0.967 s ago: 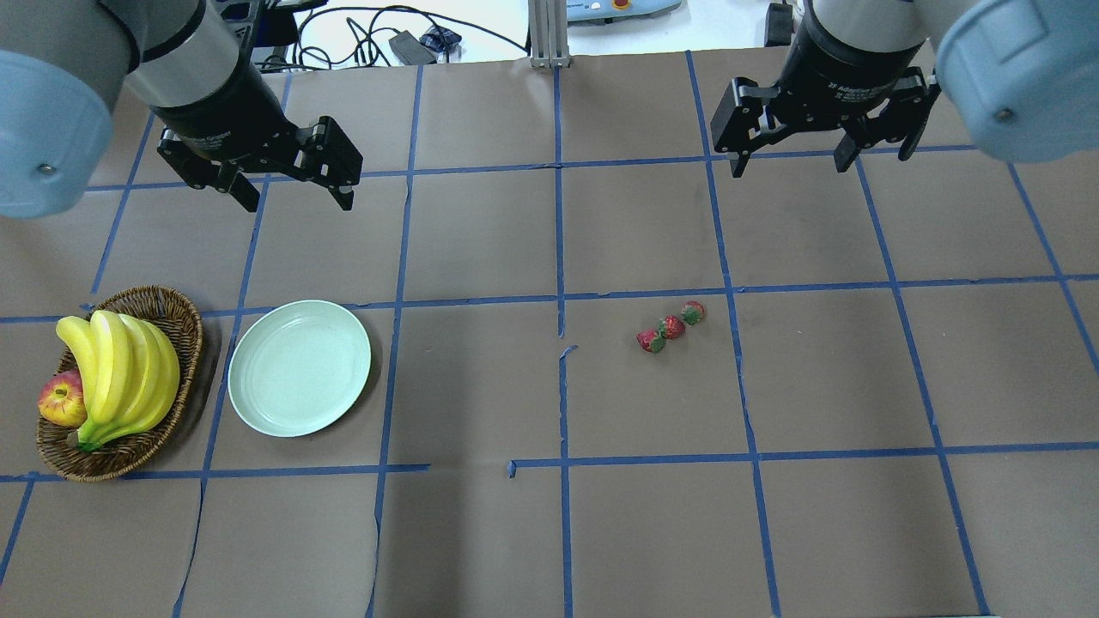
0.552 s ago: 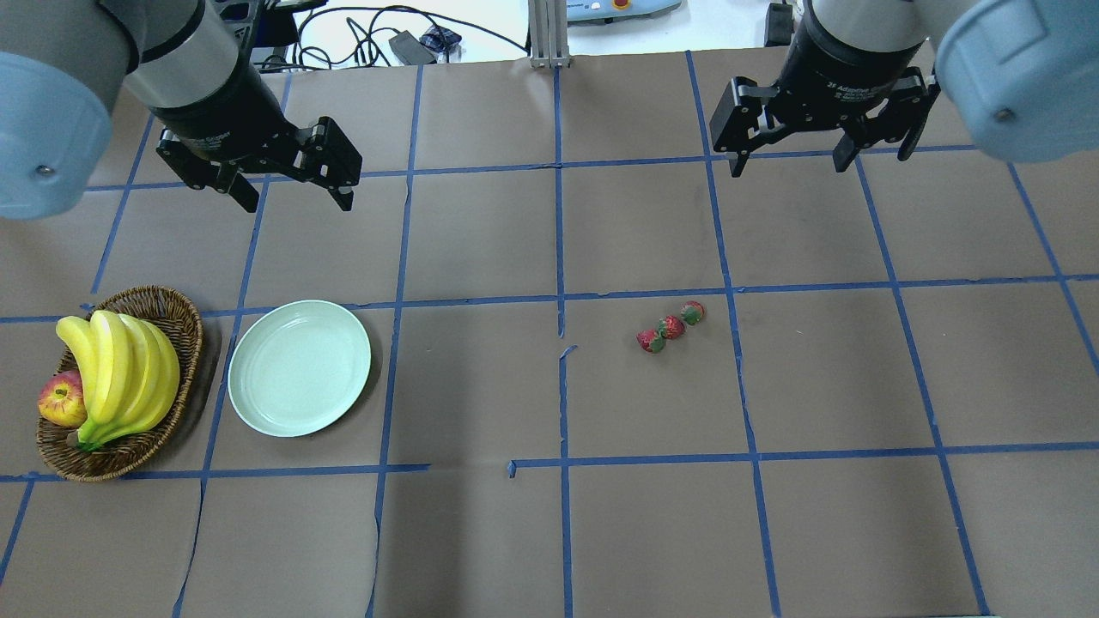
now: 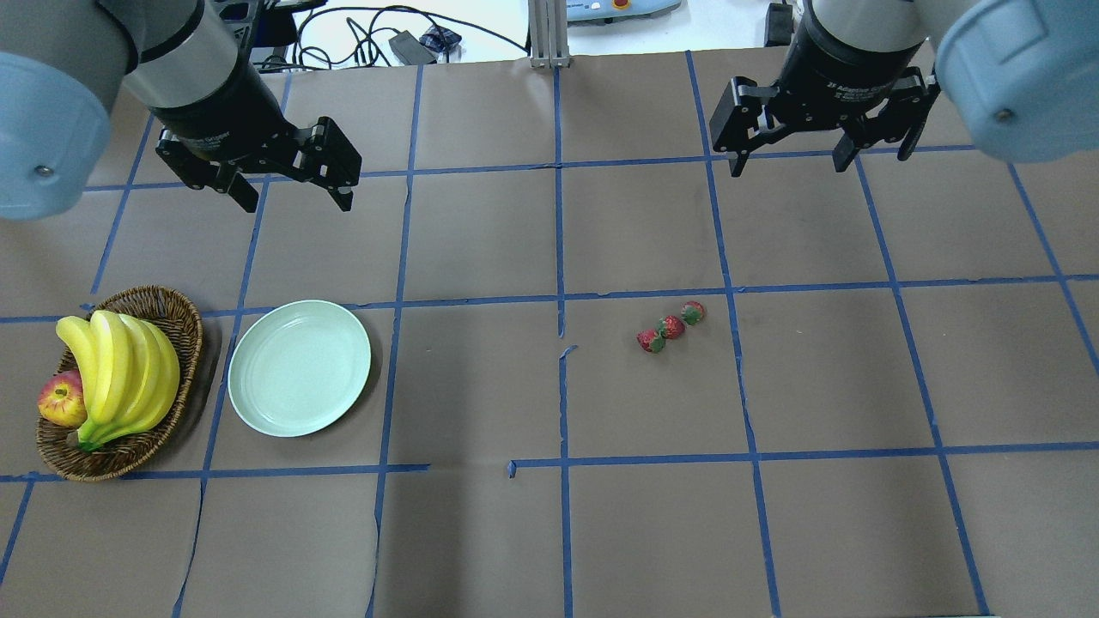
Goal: Collect all strawberries into plate
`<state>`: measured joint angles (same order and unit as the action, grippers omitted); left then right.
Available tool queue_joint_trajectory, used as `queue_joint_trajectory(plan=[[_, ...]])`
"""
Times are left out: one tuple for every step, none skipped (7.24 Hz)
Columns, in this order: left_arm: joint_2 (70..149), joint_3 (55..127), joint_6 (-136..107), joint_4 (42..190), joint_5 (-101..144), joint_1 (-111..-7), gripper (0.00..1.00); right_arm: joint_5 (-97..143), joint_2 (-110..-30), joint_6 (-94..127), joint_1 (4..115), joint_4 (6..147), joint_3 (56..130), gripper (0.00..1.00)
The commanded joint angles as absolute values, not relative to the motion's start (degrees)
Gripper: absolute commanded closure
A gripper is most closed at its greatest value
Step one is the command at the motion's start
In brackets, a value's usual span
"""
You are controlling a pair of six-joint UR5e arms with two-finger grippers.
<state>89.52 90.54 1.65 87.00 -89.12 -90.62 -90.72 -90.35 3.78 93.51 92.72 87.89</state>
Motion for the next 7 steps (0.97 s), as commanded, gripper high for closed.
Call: queue_joint_trajectory(plan=[[89.6,90.6,1.6,87.0,-89.0,-90.6,0.00,-90.6,-90.3,3.8,93.5,92.7,87.9,0.00],[89.6,90.8,1.6,87.0,-89.0,-90.6,0.00,-90.4,-89.7,3.8,93.5,92.8,87.8,0.00],[89.6,90.9,1.6,87.0,-89.0,-90.6,0.00,-90.8,-89.1,3.8,93.5,92.8,88.0,0.00],[89.6,90.9,1.7,87.0,-88.9,-90.6,0.00,-90.5,-87.9,3.9,93.3,93.0,88.0,0.00],[89.6,91.0,1.7,87.0,-89.0,-90.6,0.00,-90.5,-85.2,3.9,92.7,94.0,88.8,0.00],[89.5,91.0,1.7,87.0,-89.0,-90.6,0.00,-90.8,-82.1,4.0,92.7,99.4,91.0,0.00],[89.5,91.1,1.7,87.0,-89.0,-90.6,0.00,-90.4,-80.4,5.1,92.7,105.7,95.9,0.00]])
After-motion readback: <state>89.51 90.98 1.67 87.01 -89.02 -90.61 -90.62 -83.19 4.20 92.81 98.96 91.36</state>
